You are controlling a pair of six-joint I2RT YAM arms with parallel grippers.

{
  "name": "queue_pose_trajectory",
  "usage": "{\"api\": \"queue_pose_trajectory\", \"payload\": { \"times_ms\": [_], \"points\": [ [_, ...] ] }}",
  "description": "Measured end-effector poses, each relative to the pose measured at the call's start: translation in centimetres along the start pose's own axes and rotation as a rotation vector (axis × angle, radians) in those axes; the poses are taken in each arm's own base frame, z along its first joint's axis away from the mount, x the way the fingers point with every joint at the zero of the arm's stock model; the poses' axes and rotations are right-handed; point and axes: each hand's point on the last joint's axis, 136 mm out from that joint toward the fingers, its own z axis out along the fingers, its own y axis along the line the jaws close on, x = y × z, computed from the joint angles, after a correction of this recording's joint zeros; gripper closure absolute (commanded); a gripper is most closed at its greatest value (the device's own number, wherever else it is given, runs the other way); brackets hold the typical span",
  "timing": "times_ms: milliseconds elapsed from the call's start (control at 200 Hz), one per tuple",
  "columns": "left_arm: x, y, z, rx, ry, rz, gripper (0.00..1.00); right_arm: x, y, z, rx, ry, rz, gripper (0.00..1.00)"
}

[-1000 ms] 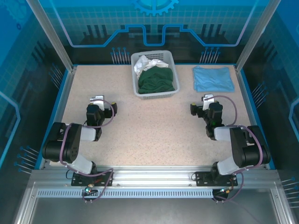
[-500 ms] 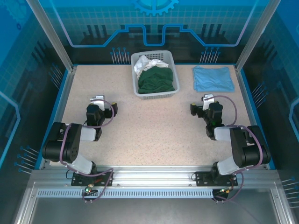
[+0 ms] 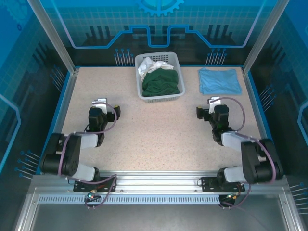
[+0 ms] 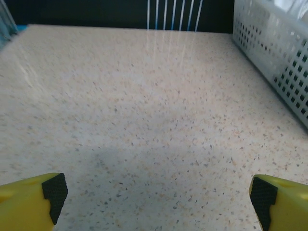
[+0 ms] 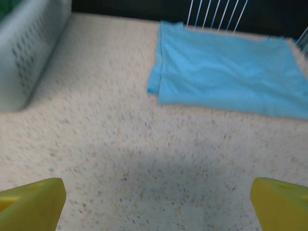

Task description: Fold and stack the t-shirts

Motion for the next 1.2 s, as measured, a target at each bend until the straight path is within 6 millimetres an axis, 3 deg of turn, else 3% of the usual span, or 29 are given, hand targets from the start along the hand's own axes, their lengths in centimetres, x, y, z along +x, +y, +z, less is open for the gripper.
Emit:
{"api": "queue_pose_trajectory", "payload": {
  "times_ms": [125,230,330,380,435,500,540,705,780,845,910,1040,1105,1201],
  "points": [
    [-7.0,-1.9,-3.1,0.037,-0.192,-0.048,0.01,-5.5,-1.2,-4.0,0.029,-0.139,0.108,0.0],
    [-12.5,-3.5,-5.6,0.131,-0.317,-0.143,0.01,-8.0,-2.7,-6.6,0.056,-0.163,0.29,0.0],
    [-16.5,-3.9,-7.1,0.175,-0.362,-0.259,0.01,-7.7,-5.0,-7.9,0.066,-0.144,0.49,0.0],
    [-17.6,-4.0,-7.6,0.186,-0.367,-0.304,0.01,-6.8,-5.9,-8.1,0.064,-0.115,0.575,0.01],
    [-18.1,-4.2,-7.8,0.207,-0.357,-0.346,0.01,-5.9,-5.5,-7.8,0.046,-0.055,0.621,0.04],
    [-17.9,-4.8,-7.3,0.232,-0.299,-0.388,0.01,-5.7,-3.0,-6.9,-0.01,0.064,0.618,0.08],
    [-17.6,-5.3,-6.7,0.242,-0.252,-0.405,0.01,-6.6,-0.7,-6.4,-0.056,0.133,0.585,0.09],
    [-16.0,-8.2,-3.0,0.299,-0.001,-0.441,0.01,-15.2,12.1,-3.6,-0.28,0.287,0.366,0.24],
    [-14.6,-9.6,-1.7,0.322,0.114,-0.445,0.01,-16.8,16.3,-1.9,-0.321,0.332,0.31,0.24],
    [-13.1,-10.4,-1.0,0.33,0.207,-0.452,0.01,-16.2,19.1,-0.2,-0.324,0.39,0.264,0.19],
    [-11.6,-11.0,-0.6,0.331,0.291,-0.458,0.01,-14.3,21.5,1.5,-0.31,0.462,0.207,0.13],
    [-8.9,-11.4,-0.1,0.313,0.427,-0.488,0.04,-11.0,25.8,5.3,-0.285,0.592,0.133,0.19],
    [-7.7,-11.7,0.1,0.308,0.483,-0.507,0.07,-9.8,27.7,7.7,-0.28,0.623,0.114,0.3],
    [-6.4,-12.2,0.4,0.311,0.557,-0.533,0.09,-7.8,29.4,10.1,-0.278,0.664,0.089,0.58]
  ]
}}
